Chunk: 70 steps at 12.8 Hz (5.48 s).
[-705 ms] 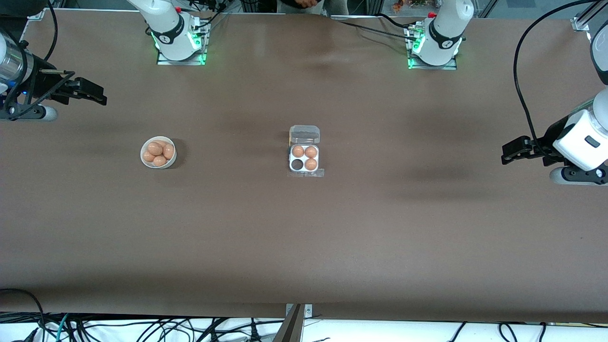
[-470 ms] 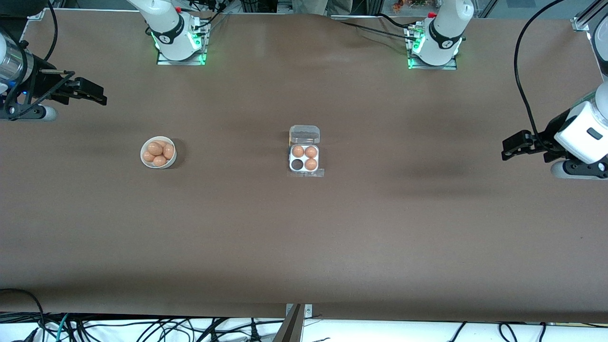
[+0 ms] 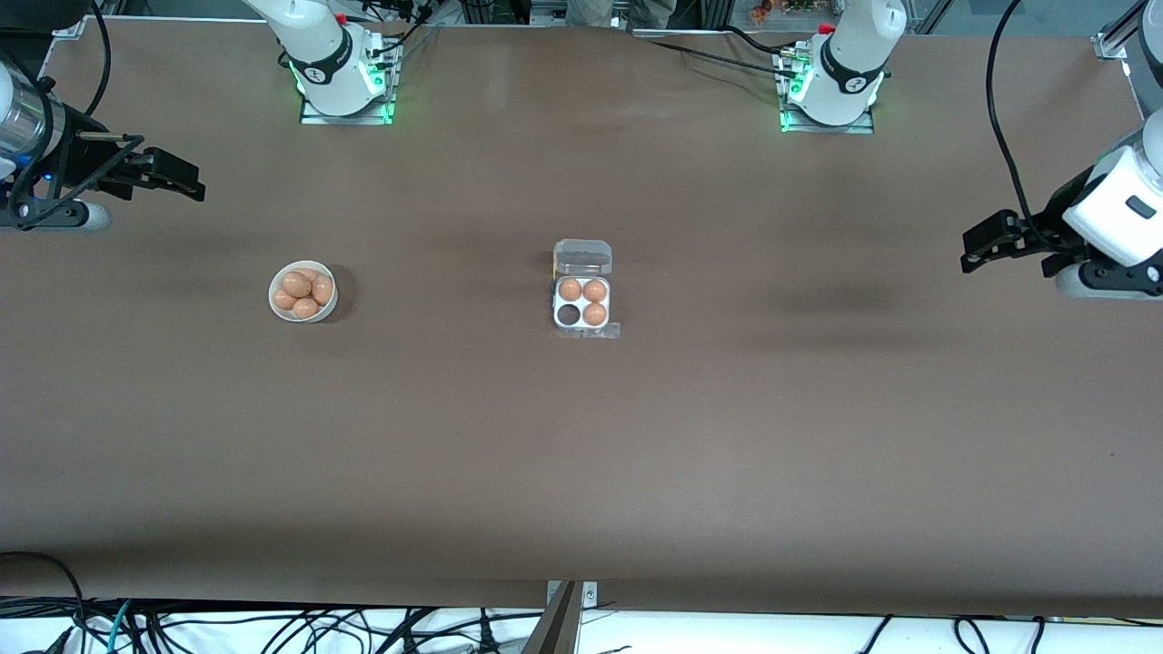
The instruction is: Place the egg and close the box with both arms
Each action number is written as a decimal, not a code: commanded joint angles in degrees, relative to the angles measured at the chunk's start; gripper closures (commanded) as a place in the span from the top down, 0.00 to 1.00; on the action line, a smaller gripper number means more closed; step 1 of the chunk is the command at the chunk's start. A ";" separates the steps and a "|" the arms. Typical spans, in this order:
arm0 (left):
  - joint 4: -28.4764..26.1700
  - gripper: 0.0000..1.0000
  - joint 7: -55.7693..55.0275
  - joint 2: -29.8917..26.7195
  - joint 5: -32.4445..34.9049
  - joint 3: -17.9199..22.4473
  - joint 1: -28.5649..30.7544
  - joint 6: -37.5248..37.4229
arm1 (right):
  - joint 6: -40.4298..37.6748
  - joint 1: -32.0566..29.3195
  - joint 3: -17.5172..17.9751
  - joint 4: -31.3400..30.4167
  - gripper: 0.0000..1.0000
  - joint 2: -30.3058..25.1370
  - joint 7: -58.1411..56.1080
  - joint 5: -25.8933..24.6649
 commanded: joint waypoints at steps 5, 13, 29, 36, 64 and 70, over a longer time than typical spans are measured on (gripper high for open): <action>-1.72 1.00 0.40 -1.14 -0.55 0.05 0.31 0.84 | 13.01 0.16 0.14 -14.05 1.00 -1.65 -0.26 0.04; -1.55 1.00 0.05 -1.05 -0.63 -0.03 0.14 0.84 | 37.10 0.16 0.14 -28.39 0.99 7.31 -1.40 -1.02; -1.20 1.00 -0.22 0.36 -1.07 -0.03 -0.13 0.84 | 51.09 -0.11 -0.65 -35.51 0.95 14.09 -7.55 -1.10; -1.20 1.00 -0.22 0.36 -1.07 -0.03 -0.13 0.84 | 51.97 -0.19 -0.65 -35.25 0.60 14.79 -7.64 -1.10; -1.11 1.00 -0.04 1.06 -1.16 -0.03 0.14 0.92 | 5.71 22.99 1.98 25.99 0.00 29.26 28.54 3.46; -1.11 1.00 -0.13 1.06 -1.16 -0.03 -0.13 0.92 | 22.41 31.35 1.98 28.47 0.00 42.38 37.60 4.42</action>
